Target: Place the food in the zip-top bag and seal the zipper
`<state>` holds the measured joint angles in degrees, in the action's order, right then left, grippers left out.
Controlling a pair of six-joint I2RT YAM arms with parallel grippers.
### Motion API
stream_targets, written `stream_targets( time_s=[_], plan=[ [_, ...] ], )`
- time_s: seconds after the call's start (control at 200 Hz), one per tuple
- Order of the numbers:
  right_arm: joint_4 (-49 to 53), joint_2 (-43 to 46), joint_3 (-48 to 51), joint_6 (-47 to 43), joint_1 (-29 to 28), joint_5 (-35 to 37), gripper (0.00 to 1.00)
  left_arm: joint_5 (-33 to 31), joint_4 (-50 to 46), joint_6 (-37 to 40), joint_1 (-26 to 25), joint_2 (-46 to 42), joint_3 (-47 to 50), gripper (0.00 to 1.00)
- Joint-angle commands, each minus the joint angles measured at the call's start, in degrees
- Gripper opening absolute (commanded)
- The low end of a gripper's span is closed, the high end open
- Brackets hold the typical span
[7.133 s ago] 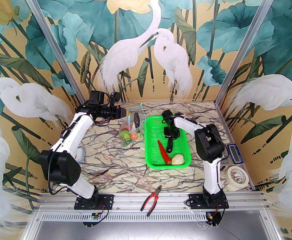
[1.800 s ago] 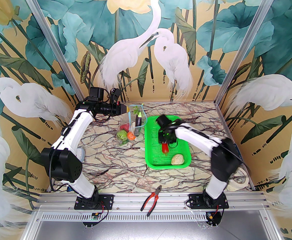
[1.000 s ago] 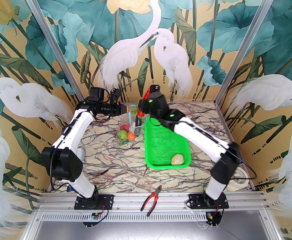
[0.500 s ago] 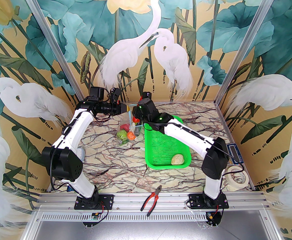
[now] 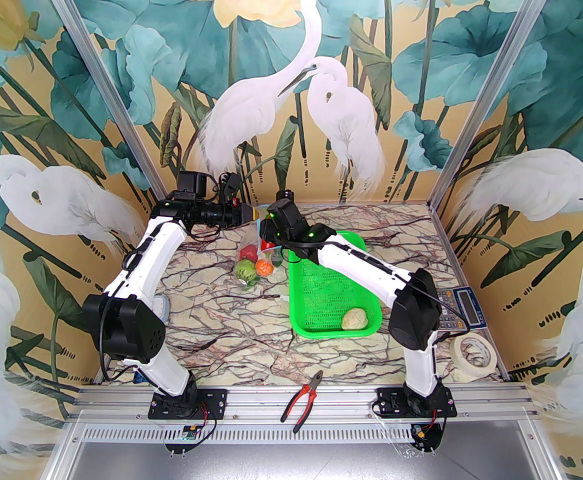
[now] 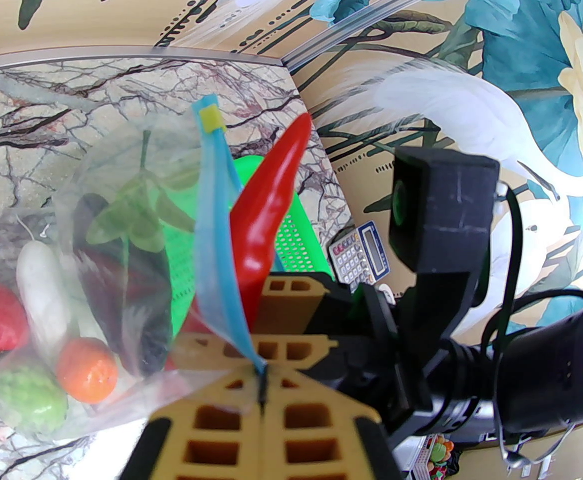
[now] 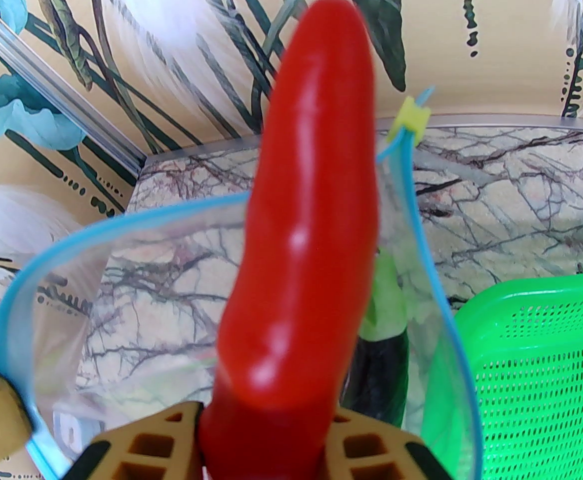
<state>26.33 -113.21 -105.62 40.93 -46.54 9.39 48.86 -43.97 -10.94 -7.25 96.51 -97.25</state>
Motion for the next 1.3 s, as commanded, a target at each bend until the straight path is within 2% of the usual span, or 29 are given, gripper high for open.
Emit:
stream_targets(
  time_s=[0.0,0.11,0.34,0.625,0.78,1.07,1.175,1.296],
  plan=[
    [2.58,-0.79,-2.76,-0.93,-0.47,-1.55,0.33,2.20,1.34,0.18,0.04,0.52,-1.56,0.03],
    [4.23,-0.70,-3.74,-1.84,-0.48,-1.76,0.36,2.39,1.47,0.14,0.04,0.69,-1.79,0.03],
    [5.89,1.64,-4.41,-4.38,-0.48,-1.45,0.52,2.57,1.52,0.18,0.04,0.63,-1.40,0.03],
    [8.82,5.62,-8.46,-9.39,-0.49,-1.57,0.63,2.49,1.25,0.43,0.04,0.76,-1.53,0.03],
    [9.68,8.72,-8.28,-12.57,-0.41,1.58,0.69,2.74,1.16,0.57,0.04,0.63,-1.60,0.03],
    [9.22,18.91,0.46,-13.37,0.54,9.82,0.70,3.00,1.25,0.83,0.04,1.41,-1.36,0.03],
    [10.56,21.81,4.13,-12.23,2.05,9.08,0.66,2.82,1.17,0.83,0.04,1.58,-1.15,0.03],
    [11.71,22.68,6.79,-10.18,3.74,4.71,0.57,2.64,0.90,1.18,0.04,1.52,-1.03,0.03]
  ],
)
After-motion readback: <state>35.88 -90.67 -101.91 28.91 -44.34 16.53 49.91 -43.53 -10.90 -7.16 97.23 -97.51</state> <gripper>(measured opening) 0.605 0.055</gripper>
